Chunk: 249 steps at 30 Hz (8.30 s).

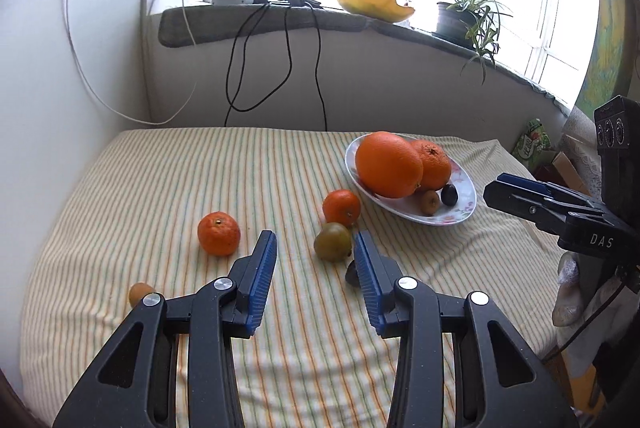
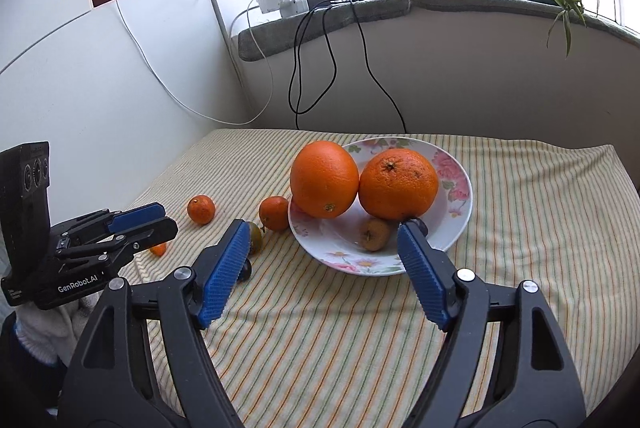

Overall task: Organize fruits
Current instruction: 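Open both grippers to release the plum and kiwi onto the plate, then move the right gripper to the second plum while the left gripper moves to the second kiwi, then close the right gripper on the plum while the left gripper closes on the kiwi, then carry the plum with the right gripper while the left gripper carries the kiwi to the plate, then open both grippers to release the plum and kiwi onto the plate, then withdraw both grippers from the plate toward the loose tangerines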

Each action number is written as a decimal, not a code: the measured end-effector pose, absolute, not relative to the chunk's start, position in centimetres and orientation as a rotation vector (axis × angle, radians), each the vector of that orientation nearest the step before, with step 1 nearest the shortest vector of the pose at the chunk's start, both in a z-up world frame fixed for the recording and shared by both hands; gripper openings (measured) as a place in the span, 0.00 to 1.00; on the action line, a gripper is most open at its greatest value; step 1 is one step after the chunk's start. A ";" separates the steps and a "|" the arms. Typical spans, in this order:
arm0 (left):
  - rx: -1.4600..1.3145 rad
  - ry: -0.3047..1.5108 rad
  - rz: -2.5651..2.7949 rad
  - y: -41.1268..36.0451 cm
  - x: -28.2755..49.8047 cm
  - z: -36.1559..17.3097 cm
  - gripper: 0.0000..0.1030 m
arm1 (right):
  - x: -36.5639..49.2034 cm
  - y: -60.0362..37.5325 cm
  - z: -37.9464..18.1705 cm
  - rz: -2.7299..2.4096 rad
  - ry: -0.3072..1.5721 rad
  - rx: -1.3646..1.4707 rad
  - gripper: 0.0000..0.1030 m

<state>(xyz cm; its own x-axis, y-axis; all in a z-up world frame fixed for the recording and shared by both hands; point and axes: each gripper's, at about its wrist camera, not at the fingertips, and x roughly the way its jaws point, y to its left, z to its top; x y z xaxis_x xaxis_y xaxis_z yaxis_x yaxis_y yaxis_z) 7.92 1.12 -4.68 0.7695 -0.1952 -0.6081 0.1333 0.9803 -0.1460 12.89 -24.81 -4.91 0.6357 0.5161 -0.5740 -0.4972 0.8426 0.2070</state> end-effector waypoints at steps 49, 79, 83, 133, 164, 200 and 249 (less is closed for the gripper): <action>-0.298 0.848 -0.070 13.1 9.6 -11.1 0.24 | 14.2 -13.7 -11.7 0.730 0.903 -0.162 0.31; -0.262 0.759 -0.096 10.0 8.3 -7.6 0.23 | 12.3 -17.7 -9.3 0.706 0.835 -0.063 0.24; -0.255 0.751 -0.128 8.6 8.5 -7.1 0.23 | 11.9 -19.5 -8.4 0.693 0.812 -0.040 0.24; -0.058 0.739 -0.409 -11.2 14.8 -5.4 0.23 | 20.7 -31.6 -7.2 0.468 0.741 0.073 0.24; -0.016 0.729 -0.390 -11.8 15.6 -5.6 0.23 | 22.0 -30.6 -8.3 0.463 0.759 0.067 0.24; 0.002 0.673 -0.358 -11.3 13.6 -4.1 0.61 | 20.3 -30.6 -5.5 0.426 0.676 0.069 0.88; -0.198 0.738 -0.092 6.8 6.2 -7.9 0.48 | 15.5 -13.5 -3.3 0.771 0.679 -0.107 0.88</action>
<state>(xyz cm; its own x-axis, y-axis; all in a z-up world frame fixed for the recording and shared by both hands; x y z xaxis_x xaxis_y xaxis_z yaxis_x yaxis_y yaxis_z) 6.16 6.78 -7.92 0.7368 -0.1523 -0.6588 0.0132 0.9774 -0.2111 15.51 -13.53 -3.31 0.5171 0.6081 -0.6024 -0.6745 0.7228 0.1506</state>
